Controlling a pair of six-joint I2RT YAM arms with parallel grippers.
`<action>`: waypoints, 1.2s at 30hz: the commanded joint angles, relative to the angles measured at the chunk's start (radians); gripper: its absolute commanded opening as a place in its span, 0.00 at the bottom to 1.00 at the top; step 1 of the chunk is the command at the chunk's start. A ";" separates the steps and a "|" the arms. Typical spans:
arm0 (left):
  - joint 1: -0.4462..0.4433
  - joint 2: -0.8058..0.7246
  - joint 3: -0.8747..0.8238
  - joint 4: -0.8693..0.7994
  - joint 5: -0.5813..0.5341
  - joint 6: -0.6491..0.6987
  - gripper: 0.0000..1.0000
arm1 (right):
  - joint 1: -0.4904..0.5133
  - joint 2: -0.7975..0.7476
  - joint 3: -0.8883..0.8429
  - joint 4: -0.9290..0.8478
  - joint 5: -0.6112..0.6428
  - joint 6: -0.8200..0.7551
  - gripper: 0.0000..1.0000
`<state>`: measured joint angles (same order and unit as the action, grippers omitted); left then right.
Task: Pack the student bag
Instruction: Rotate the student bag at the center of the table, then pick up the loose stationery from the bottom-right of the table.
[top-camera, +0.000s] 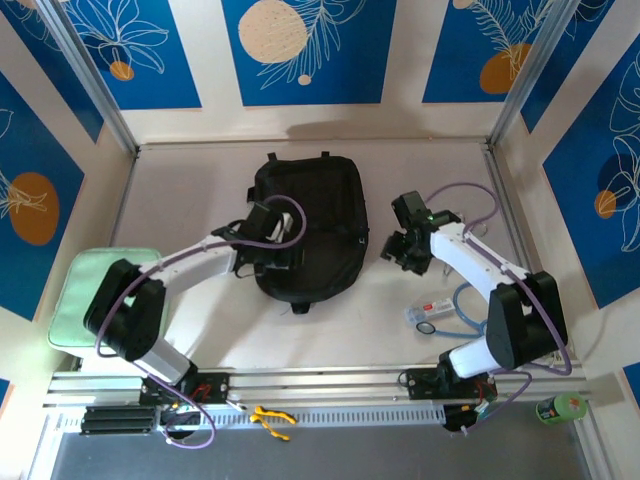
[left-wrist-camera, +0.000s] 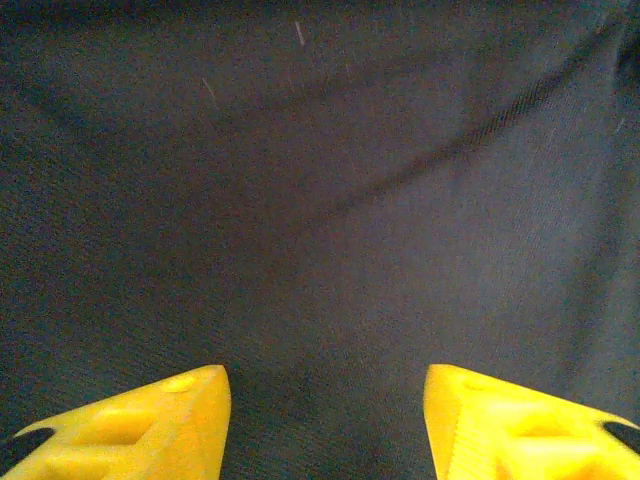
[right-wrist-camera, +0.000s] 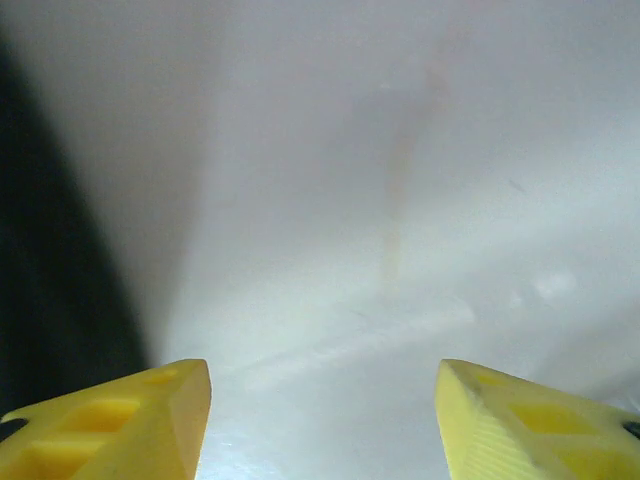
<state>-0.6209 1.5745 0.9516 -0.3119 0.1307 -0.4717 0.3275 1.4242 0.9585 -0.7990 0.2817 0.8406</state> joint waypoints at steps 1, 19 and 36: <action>-0.062 -0.001 -0.050 0.034 -0.006 -0.024 0.52 | -0.020 -0.085 -0.059 -0.111 0.057 0.160 0.64; -0.269 0.156 0.185 0.028 0.080 -0.078 0.55 | -0.119 -0.234 -0.309 -0.103 0.052 0.441 0.81; -0.069 0.047 0.295 -0.105 -0.054 -0.034 0.77 | -0.137 -0.136 -0.380 0.062 0.035 0.467 0.57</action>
<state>-0.7490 1.6764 1.2034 -0.3805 0.1116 -0.5186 0.1940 1.2636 0.5835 -0.7807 0.3119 1.3045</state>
